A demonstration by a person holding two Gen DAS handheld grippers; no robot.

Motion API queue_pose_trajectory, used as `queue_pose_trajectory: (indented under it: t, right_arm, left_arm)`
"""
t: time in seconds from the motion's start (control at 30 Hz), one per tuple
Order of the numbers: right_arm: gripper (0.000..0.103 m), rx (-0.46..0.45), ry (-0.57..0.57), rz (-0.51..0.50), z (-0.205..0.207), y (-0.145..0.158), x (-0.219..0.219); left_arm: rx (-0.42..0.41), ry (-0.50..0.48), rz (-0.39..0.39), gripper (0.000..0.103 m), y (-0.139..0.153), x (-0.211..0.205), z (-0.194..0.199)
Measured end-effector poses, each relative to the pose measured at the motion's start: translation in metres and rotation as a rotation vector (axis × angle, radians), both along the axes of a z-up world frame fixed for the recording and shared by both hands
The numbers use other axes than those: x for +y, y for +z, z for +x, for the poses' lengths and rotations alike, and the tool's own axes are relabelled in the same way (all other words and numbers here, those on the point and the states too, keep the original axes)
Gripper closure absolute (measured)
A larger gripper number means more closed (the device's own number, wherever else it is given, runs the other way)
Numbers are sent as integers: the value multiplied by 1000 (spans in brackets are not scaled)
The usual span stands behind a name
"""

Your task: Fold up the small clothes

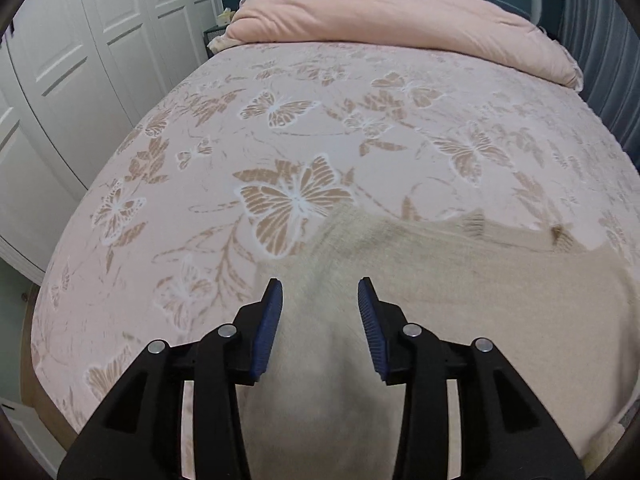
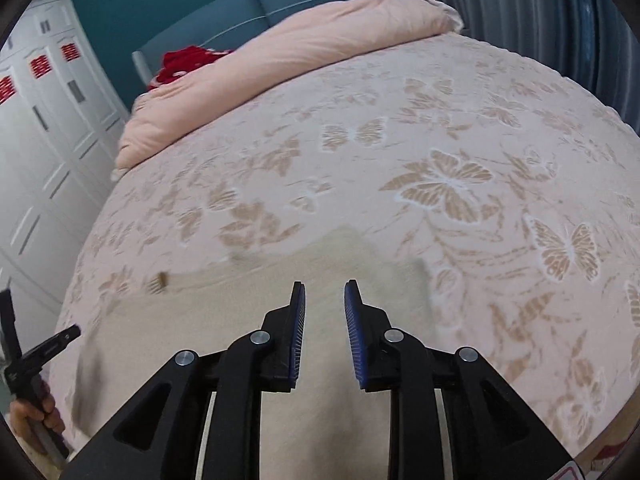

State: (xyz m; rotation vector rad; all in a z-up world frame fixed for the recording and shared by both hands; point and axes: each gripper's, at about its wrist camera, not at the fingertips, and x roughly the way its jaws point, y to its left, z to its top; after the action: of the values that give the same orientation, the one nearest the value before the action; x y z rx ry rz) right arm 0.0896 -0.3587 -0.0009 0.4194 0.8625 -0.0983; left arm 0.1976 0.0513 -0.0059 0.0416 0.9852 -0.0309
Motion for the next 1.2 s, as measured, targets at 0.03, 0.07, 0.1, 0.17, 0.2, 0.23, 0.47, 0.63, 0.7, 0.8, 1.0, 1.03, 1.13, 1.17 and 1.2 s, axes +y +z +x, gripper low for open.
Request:
queue_pose_trajectory:
  t: [0.03, 0.07, 0.1, 0.17, 0.2, 0.23, 0.47, 0.63, 0.7, 0.8, 1.0, 1.03, 1.13, 1.17, 1.2]
  right_arm:
    - [80, -3, 47, 23, -8, 1, 20]
    - [80, 0, 102, 54, -18, -1, 46]
    - [80, 11, 153, 82, -26, -5, 70]
    - [81, 46, 263, 100, -38, -17, 119]
    - [81, 59, 306, 68, -43, -22, 140]
    - [81, 69, 342, 39, -47, -27, 157]
    - [100, 159, 210, -33, -68, -59, 105]
    - [103, 199, 2, 60, -108, -87, 8]
    - [103, 198, -40, 149, -114, -89, -3]
    - [97, 217, -28, 104, -110, -75, 15]
    - [40, 171, 17, 175, -127, -54, 38]
    - [38, 175, 16, 195, -126, -57, 38]
    - [38, 202, -29, 338, -121, -77, 25]
    - [38, 207, -51, 390, -118, -84, 18]
    - [38, 214, -84, 420, -114, -89, 11]
  left_arm:
    - [5, -15, -38, 55, 5, -7, -17]
    - [17, -33, -78, 47, 6, -16, -35]
    - [33, -53, -107, 46, 5, -27, -52]
    - [62, -105, -115, 46, -7, -51, -82]
    - [62, -129, -85, 46, -14, -63, -93]
    - [59, -144, -35, 46, -22, -72, -103]
    - [103, -45, 71, 46, -59, -26, -112]
    - [97, -61, 23, 46, -72, 4, -121]
    - [67, -67, 84, 45, -75, -6, -125]
    - [68, -25, 41, 45, -63, -6, -129]
    - [10, 164, -245, 13, -25, 52, -154]
    - [23, 197, -286, 11, -28, 62, -154]
    - [97, 290, -411, 11, -49, 85, -142]
    - [116, 306, -450, 11, -56, 88, -136]
    - [140, 321, -472, 11, -63, 89, -129]
